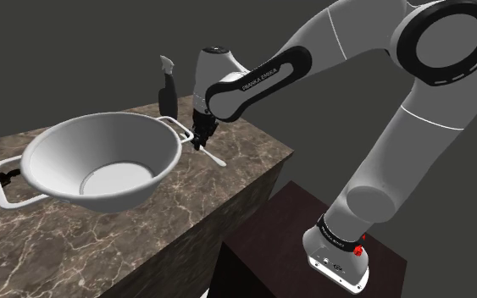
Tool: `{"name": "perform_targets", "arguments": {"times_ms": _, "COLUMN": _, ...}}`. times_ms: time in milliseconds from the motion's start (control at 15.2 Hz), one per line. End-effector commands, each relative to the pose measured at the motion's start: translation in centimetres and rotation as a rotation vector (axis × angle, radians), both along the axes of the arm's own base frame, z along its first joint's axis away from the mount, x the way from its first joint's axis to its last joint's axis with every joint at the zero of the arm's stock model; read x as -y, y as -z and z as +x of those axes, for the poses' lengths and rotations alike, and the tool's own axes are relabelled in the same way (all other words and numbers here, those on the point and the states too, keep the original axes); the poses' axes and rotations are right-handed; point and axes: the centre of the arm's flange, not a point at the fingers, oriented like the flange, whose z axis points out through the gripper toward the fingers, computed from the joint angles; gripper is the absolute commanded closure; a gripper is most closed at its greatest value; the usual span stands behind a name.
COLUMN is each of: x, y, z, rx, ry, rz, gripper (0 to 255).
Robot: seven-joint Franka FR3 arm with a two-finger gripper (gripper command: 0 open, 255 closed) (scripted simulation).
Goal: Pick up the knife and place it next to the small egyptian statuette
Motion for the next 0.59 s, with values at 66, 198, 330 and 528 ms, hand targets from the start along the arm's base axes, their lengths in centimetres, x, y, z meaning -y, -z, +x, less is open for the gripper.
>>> {"name": "perform_targets", "arguments": {"times_ms": 66, "x": 0.1, "y": 0.7, "z": 0.0, "rx": -0.014, "ry": 0.007, "rz": -0.005, "gripper": 255}}
{"name": "perform_targets", "arguments": {"times_ms": 198, "x": 0.1, "y": -0.3, "z": 0.0, "rx": -0.014, "ry": 0.007, "rz": -0.005, "gripper": 255}}
{"name": "perform_targets", "arguments": {"times_ms": 330, "x": 0.1, "y": -1.4, "z": 0.0, "rx": -0.014, "ry": 0.007, "rz": -0.005, "gripper": 255}}
{"name": "perform_targets", "arguments": {"times_ms": 528, "x": 0.1, "y": -2.9, "z": 0.0, "rx": -0.014, "ry": 0.007, "rz": -0.005, "gripper": 255}}
